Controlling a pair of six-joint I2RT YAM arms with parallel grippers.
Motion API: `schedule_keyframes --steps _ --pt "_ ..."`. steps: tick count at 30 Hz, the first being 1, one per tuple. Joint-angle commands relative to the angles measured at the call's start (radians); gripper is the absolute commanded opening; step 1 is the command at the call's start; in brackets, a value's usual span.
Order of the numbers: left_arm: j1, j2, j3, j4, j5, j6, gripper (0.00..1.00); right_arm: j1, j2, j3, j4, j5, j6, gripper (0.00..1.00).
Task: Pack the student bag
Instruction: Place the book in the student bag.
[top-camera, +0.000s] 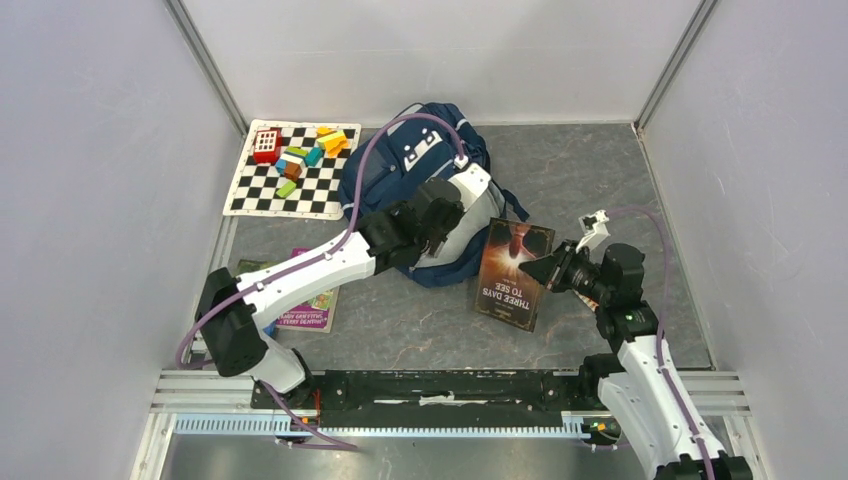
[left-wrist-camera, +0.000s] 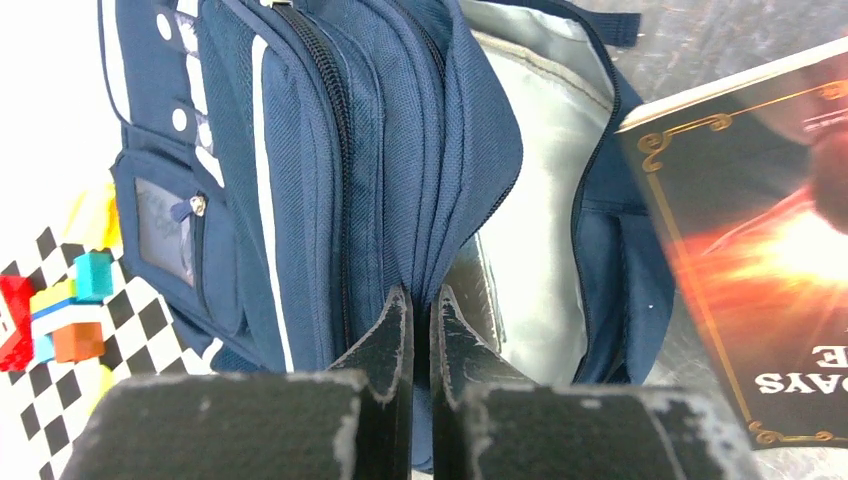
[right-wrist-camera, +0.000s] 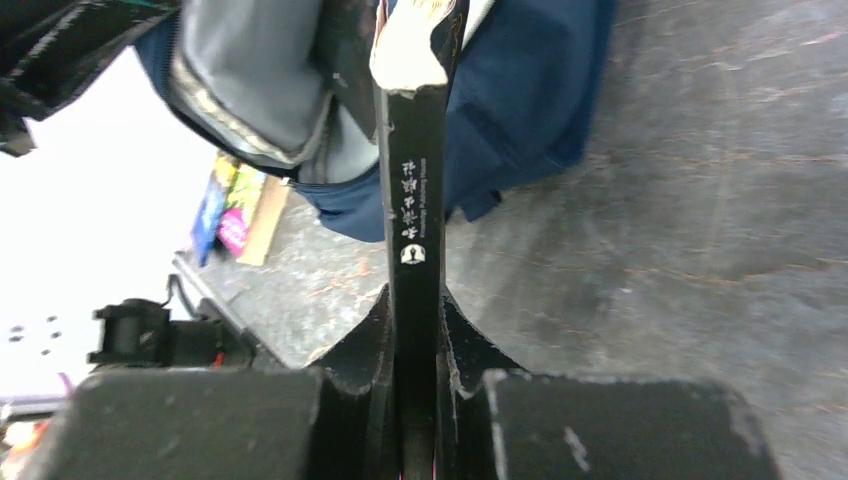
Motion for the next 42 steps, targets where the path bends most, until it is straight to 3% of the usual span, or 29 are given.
schedule_keyframes --steps 1,8,23,27,34,42 --pt "-0.015 -0.067 0.021 0.108 0.114 -0.016 0.02 0.064 0.011 0.009 0.22 -0.093 0.16 0.0" --pt "-0.015 -0.144 -0.077 0.167 0.2 -0.038 0.02 0.162 0.142 0.025 0.388 -0.019 0.272 0.0" --pt "-0.015 -0.231 -0.162 0.213 0.271 -0.082 0.02 0.274 0.565 0.099 0.98 0.208 0.593 0.0" --pt "-0.015 -0.245 -0.174 0.225 0.276 -0.095 0.02 0.277 0.613 0.103 0.986 0.356 0.588 0.0" --pt "-0.015 -0.254 -0.175 0.226 0.273 -0.096 0.02 0.288 0.741 0.151 1.083 0.442 0.59 0.0" --pt "-0.013 -0.25 -0.176 0.227 0.277 -0.104 0.02 0.374 0.856 0.247 1.06 0.583 0.521 0.0"
